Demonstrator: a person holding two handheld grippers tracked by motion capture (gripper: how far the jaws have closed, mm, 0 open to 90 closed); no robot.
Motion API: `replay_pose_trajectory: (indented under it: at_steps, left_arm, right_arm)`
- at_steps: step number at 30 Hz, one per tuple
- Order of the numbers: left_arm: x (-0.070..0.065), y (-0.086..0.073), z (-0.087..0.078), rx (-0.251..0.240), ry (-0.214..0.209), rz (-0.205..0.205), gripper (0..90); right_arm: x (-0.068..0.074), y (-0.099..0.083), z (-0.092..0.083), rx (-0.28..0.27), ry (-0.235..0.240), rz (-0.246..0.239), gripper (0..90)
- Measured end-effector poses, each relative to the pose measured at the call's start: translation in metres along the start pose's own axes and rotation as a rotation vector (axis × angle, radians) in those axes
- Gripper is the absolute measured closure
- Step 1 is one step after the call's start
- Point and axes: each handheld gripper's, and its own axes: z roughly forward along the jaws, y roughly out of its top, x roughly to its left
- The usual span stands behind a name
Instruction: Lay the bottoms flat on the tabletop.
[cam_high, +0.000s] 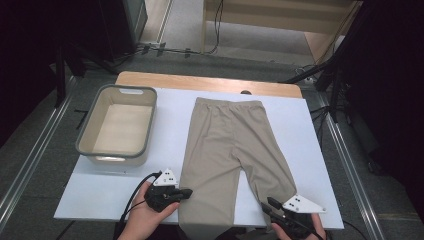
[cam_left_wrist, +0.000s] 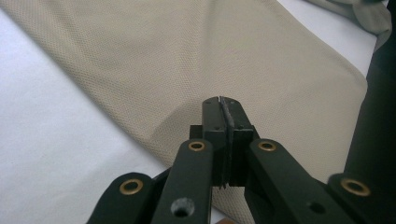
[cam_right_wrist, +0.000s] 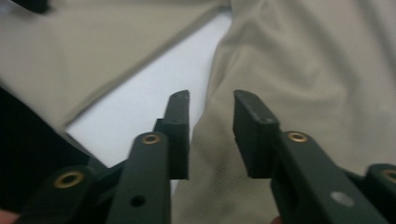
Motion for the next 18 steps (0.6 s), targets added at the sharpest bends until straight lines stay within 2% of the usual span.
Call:
replay_pose_trajectory:
  at_steps: [1,3,5,7,10,11,14,15,17,18]
  left_arm:
    - [0.0,0.0,0.0,-0.004,-0.006,-0.003,90.0]
    - [0.001,0.0,0.0,-0.001,-0.008,-0.007,90.0]
    - [0.001,0.0,0.0,-0.001,-0.009,-0.007,90.0]
    - [0.001,0.0,0.0,-0.001,-0.01,-0.007,90.0]
    - [0.001,0.0,0.0,-0.001,-0.012,-0.009,90.0]
    - [0.001,0.0,0.0,-0.001,-0.012,-0.009,90.0]
    - [0.001,0.0,0.0,-0.001,-0.012,-0.009,89.9]
    - [0.001,0.0,0.0,-0.003,-0.012,-0.012,89.9]
    - [0.002,0.0,0.0,-0.002,-0.013,-0.012,89.8]
    - [0.002,0.0,0.0,-0.004,-0.015,-0.013,89.8]
  right_arm:
    - [0.0,-0.001,0.004,0.025,0.001,0.002,64.6]
    - [-0.001,-0.004,0.008,0.049,-0.011,-0.008,76.1]
    - [-0.003,-0.005,0.004,0.039,-0.01,0.0,84.0]
    - [-0.009,-0.005,-0.002,0.024,-0.002,0.02,85.0]
    - [-0.017,-0.008,-0.004,0.021,-0.03,0.037,85.0]
    - [-0.02,-0.009,-0.004,0.023,-0.021,0.054,83.9]
    - [-0.023,-0.012,-0.003,0.02,-0.005,0.064,70.5]
    - [-0.022,-0.013,-0.005,0.004,-0.013,0.054,69.8]
    - [-0.018,-0.011,-0.012,-0.035,-0.008,0.035,76.0]
    - [-0.016,-0.01,-0.016,-0.056,-0.003,0.027,83.9]
